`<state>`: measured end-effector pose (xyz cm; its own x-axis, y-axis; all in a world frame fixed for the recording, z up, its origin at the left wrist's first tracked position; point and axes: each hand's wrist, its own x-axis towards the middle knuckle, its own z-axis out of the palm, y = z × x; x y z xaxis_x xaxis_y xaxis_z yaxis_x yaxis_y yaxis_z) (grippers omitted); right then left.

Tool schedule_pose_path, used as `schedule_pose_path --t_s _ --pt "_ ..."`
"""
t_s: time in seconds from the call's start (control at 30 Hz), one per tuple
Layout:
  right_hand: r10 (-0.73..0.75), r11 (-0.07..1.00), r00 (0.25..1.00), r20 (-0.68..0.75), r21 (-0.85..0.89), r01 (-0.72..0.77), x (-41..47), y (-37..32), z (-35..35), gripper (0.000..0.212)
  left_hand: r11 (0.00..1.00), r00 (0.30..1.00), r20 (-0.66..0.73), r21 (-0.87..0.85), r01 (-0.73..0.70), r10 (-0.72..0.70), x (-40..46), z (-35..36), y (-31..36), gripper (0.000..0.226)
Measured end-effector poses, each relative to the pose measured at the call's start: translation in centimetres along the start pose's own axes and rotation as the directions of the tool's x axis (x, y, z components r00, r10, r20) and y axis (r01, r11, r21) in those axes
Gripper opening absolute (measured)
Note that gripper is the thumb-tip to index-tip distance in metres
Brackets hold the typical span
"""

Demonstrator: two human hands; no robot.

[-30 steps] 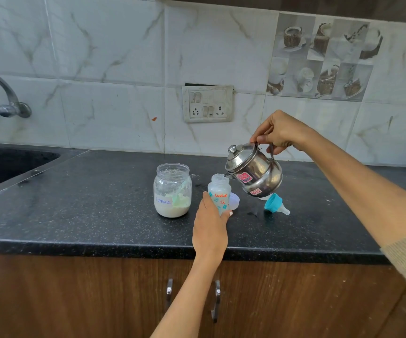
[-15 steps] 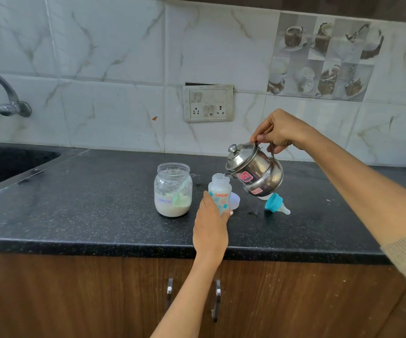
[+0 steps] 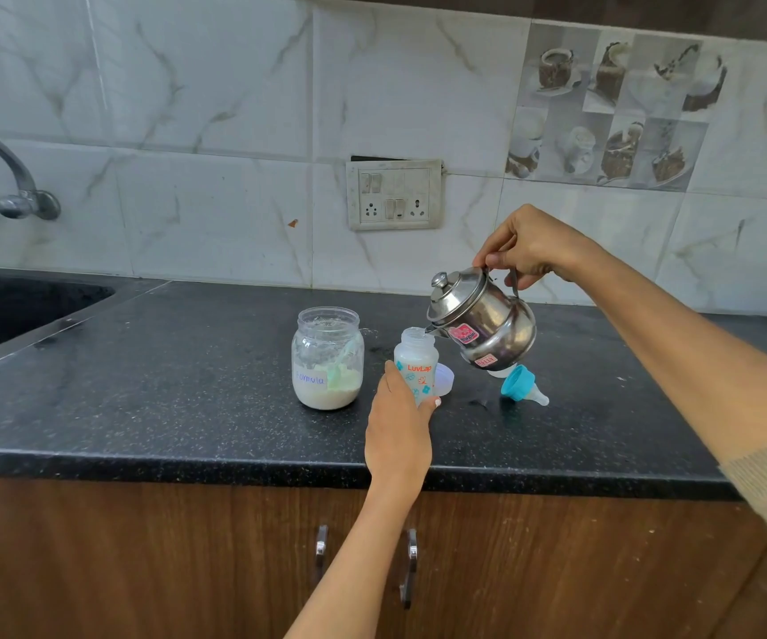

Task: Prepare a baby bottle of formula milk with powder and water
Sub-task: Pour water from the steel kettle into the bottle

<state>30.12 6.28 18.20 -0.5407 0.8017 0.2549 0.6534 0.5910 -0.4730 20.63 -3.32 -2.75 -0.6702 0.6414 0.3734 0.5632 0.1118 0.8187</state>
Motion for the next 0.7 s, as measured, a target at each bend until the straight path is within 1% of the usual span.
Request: schedule_pose_path --t_s 0.7 --pt "0.0 1.0 1.0 -0.001 -0.004 0.0 0.05 -0.04 0.02 0.016 1.0 1.0 -0.003 -0.007 -0.004 0.004 -0.03 0.05 0.03 0.065"
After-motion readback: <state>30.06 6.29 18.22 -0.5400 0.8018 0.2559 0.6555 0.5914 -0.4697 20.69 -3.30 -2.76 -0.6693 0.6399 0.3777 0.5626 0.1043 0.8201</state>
